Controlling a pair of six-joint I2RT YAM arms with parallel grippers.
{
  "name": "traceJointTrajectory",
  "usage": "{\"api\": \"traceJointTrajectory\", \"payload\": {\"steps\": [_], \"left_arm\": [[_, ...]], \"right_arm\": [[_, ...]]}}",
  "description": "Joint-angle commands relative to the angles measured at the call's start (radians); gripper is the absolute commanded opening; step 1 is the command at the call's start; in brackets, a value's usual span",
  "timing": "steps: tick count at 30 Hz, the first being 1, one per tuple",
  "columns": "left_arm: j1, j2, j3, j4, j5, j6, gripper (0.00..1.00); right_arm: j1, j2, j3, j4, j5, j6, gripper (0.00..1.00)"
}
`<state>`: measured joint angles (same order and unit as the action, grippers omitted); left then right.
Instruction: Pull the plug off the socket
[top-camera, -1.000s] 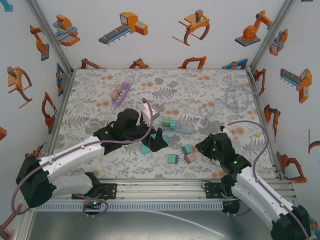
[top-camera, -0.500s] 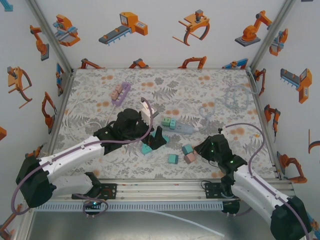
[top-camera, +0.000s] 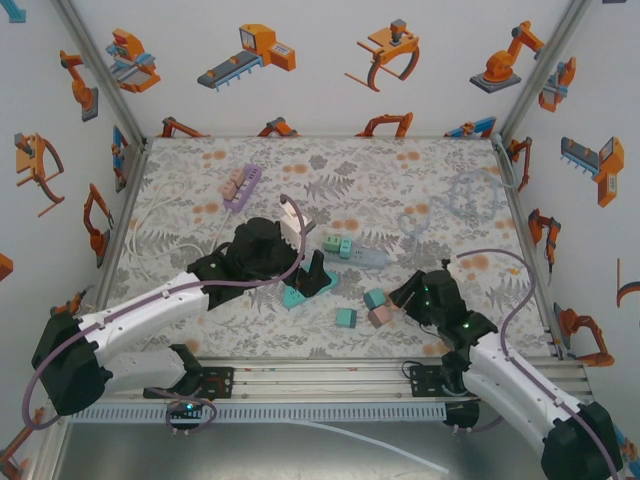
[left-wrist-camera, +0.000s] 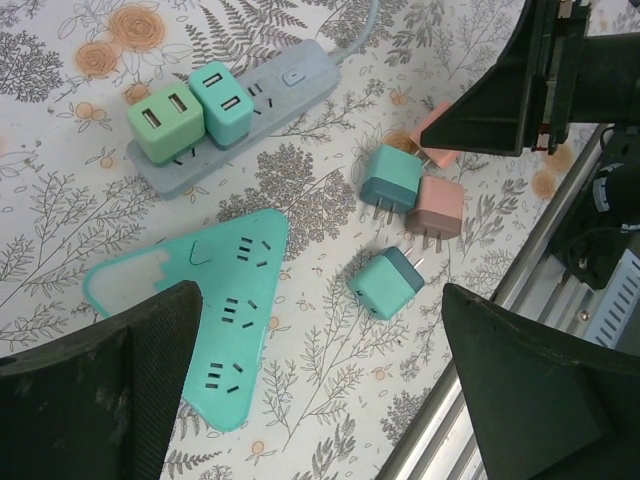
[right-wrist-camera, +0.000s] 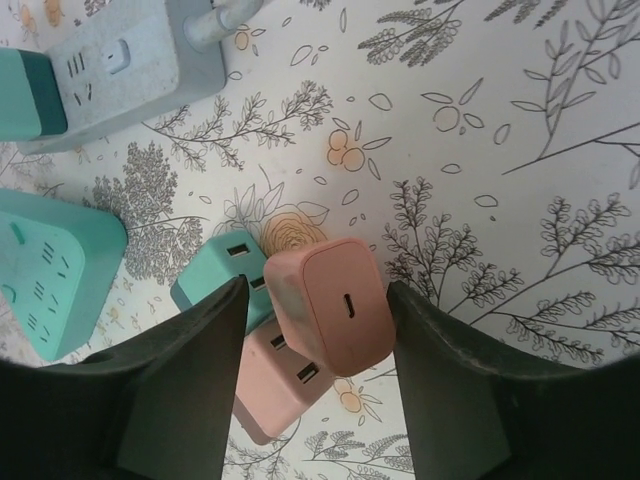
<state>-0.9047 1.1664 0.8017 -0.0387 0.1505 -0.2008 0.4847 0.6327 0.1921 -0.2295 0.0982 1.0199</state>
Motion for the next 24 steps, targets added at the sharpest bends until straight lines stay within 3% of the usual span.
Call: {"api": "traceJointTrajectory", "payload": {"steps": [1,7,10,17,24], "left_arm": [[0.0,-0.019,-0.007,-0.021,-0.046,-0.002,0.97],[0.013,0.01,0.036,-0.102,-0.176,-0.098,0.97],[0.03,0.037,0.064,-0.139,-0.219,-0.141,0.97],[0.108,0.103,0.111,-0.124,-0.24,-0.249,0.97],[0.163,0.227,0.189,-0.087,-0.235,-0.282,0.97]], "right_arm": [[-0.006,-0.029,0.047,-0.094,0.063,0.005,0.57],[-0.006,-0.105,0.089,-0.147,0.13,0.001,0.62],[-0.006,-0.117,0.133,-0.145,0.161,-0.074,0.63],[-0.005,0.008,0.253,0.13,0.038,-0.611,0.63],[-0.005,0.289,0.395,0.382,-0.285,-1.161,0.64]]}}
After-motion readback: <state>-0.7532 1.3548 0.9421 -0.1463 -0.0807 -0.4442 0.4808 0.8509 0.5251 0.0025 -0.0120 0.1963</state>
